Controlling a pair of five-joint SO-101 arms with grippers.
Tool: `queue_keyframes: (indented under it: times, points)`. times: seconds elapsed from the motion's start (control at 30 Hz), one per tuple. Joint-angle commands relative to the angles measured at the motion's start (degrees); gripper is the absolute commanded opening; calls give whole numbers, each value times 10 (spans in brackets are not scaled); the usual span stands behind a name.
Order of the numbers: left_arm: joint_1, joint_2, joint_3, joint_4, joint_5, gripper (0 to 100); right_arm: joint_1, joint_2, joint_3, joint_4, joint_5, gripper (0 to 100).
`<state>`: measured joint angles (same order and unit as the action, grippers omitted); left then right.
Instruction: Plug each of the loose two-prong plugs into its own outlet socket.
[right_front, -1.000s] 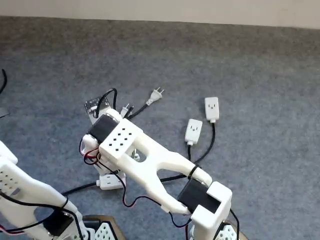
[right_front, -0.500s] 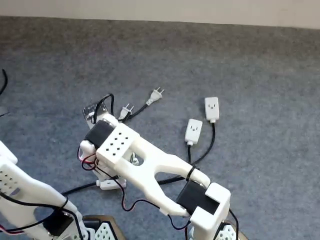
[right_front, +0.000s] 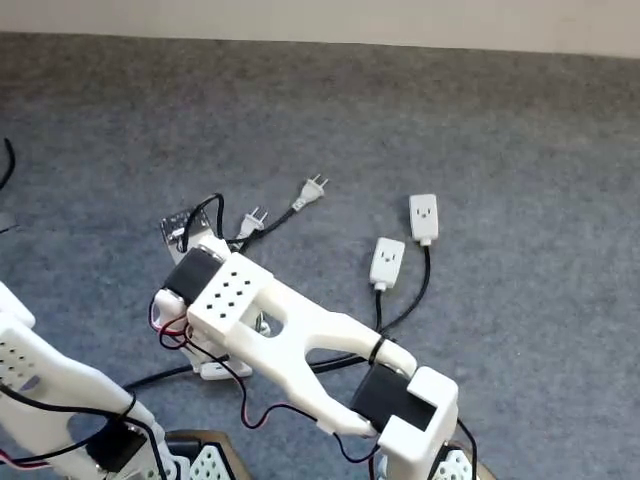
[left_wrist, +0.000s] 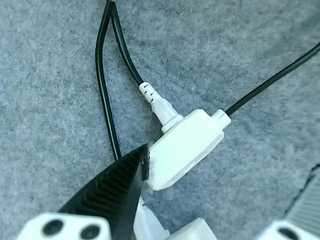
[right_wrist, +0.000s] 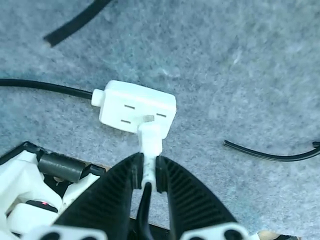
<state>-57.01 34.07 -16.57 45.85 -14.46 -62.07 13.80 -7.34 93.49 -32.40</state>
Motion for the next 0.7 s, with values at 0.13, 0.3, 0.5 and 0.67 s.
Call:
queue_keyframes:
  times: [0.13, 0.3, 0.5, 0.67]
  points:
    - [-7, -8, -26, -9, -3, 454, 51, 58, -8, 44, -8, 4]
    - [-5, -7, -26, -9, -3, 454, 105, 43, -4, 45, -30, 4]
    - [-5, -8, -25, -7, -3, 454, 95, 36, -8, 41, -33, 4]
    - [-7, -8, -25, -7, -3, 454, 83, 22, -33, 46, -32, 4]
